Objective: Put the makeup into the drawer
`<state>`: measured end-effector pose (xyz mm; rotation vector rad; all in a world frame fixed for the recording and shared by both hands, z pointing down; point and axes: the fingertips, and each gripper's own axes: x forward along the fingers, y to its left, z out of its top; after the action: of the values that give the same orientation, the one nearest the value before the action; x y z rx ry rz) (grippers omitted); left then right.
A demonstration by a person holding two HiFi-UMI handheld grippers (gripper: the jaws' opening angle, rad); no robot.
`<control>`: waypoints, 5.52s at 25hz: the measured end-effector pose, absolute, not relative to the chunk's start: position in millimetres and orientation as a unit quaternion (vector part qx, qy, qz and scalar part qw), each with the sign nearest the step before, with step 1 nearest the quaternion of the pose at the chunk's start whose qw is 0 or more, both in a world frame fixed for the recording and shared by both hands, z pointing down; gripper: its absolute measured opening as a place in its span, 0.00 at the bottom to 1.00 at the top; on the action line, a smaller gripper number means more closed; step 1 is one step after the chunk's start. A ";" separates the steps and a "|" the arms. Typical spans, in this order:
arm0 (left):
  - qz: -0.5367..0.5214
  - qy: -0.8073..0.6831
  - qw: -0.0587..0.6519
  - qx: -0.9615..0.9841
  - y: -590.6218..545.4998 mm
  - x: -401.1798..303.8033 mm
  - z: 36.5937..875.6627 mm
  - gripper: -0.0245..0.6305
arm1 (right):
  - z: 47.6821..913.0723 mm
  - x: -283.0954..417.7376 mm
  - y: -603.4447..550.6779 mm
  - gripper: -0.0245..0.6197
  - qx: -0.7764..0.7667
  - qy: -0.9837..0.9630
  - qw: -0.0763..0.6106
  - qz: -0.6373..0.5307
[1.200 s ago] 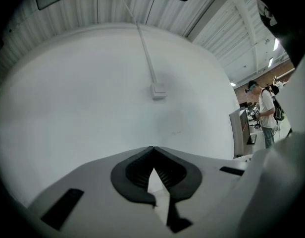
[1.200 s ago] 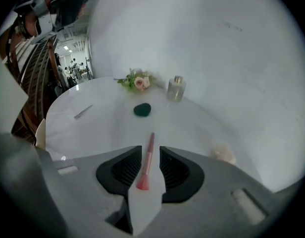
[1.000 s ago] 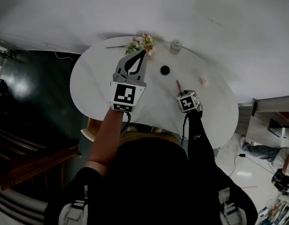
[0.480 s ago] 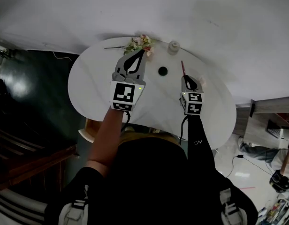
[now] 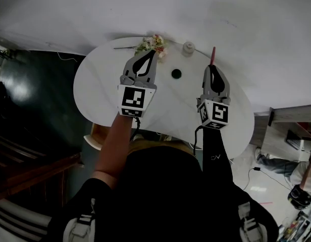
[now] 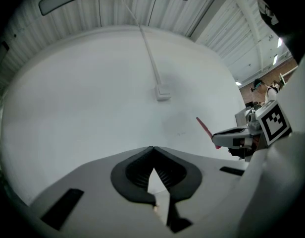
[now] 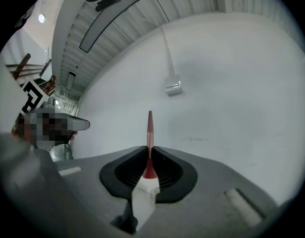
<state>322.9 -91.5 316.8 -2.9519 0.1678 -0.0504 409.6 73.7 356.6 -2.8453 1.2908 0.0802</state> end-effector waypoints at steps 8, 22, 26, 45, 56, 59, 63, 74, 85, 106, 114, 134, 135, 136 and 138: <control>-0.019 0.120 0.097 -0.988 -136.7 247.6 312.8 0.05 | 353.1 347.0 11.0 0.11 -0.877 0.479 -0.015 0.038; -0.041 0.284 0.115 -0.951 -227.2 32.7 307.1 0.05 | 357.3 160.9 -124.0 0.11 -0.776 0.629 -0.029 0.039; -0.048 0.330 0.112 -0.936 -240.4 -24.8 315.0 0.05 | 365.0 110.4 -149.7 0.11 -0.742 0.669 -0.018 0.031; -0.073 0.448 0.082 -0.887 -256.9 -166.4 341.7 0.05 | 486.8 -35.8 -216.0 0.11 -0.600 0.778 -0.129 -0.134; -0.081 0.458 0.070 -0.882 -253.7 -193.5 352.9 0.05 | 621.5 -89.8 -196.6 0.11 -0.517 0.761 -0.262 -0.291; -0.077 0.460 0.063 -0.882 -255.3 -202.1 354.3 0.05 | 647.7 -99.3 -187.8 0.11 -0.496 0.751 -0.293 -0.323; -0.077 0.459 0.060 -0.883 -259.0 -209.7 355.1 0.05 | 672.1 -103.4 -173.4 0.11 -0.483 0.725 -0.332 -0.362; -0.067 0.456 0.047 -0.886 -262.6 -214.2 357.0 0.05 | 676.9 -112.4 -170.6 0.19 -0.463 0.737 -0.352 -0.346; -0.066 0.457 0.050 -0.886 -256.5 -215.3 354.7 0.05 | 661.7 -106.8 -170.0 0.20 -0.490 0.746 -0.322 -0.316; -0.040 0.366 0.083 -0.926 -245.5 -116.6 315.6 0.05 | 379.5 3.7 -212.7 0.20 -0.670 0.733 -0.119 0.022; -0.026 0.293 0.075 -0.953 -219.9 -14.8 313.2 0.05 | 375.2 94.7 -173.1 0.20 -0.722 0.684 -0.110 0.006; -0.023 0.214 0.085 -0.973 -160.4 130.7 323.8 0.05 | 405.4 223.7 -103.0 0.20 -0.751 0.653 -0.093 -0.028; -0.023 0.214 0.084 -0.973 -160.4 131.8 323.8 0.05 | 411.1 224.3 -104.9 0.20 -0.749 0.655 -0.092 -0.037; -0.024 0.214 0.084 -0.973 -161.0 131.9 324.3 0.05 | 418.9 223.8 -107.4 0.20 -0.745 0.659 -0.090 -0.049; -0.027 0.216 0.082 -0.973 -163.0 130.0 327.7 0.05 | 442.0 220.6 -112.0 0.20 -0.737 0.665 -0.089 -0.081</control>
<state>130.0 -163.0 327.7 -2.9061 0.6469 -0.0798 220.6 -112.0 442.0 -2.4573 2.2163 -0.2702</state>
